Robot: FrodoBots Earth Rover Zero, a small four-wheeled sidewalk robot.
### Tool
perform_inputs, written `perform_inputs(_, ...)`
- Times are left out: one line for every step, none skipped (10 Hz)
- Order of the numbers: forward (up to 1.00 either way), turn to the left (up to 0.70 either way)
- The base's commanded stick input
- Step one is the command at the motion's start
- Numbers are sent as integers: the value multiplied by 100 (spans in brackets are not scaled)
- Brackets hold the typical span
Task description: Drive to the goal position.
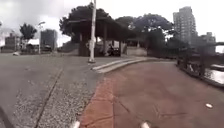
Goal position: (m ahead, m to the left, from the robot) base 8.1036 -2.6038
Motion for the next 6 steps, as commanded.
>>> perform_inputs(70, 0)
perform_inputs(70, 0)
perform_inputs(70, -10)
perform_inputs(70, -27)
perform_inputs(70, -27)
perform_inputs(70, -27)
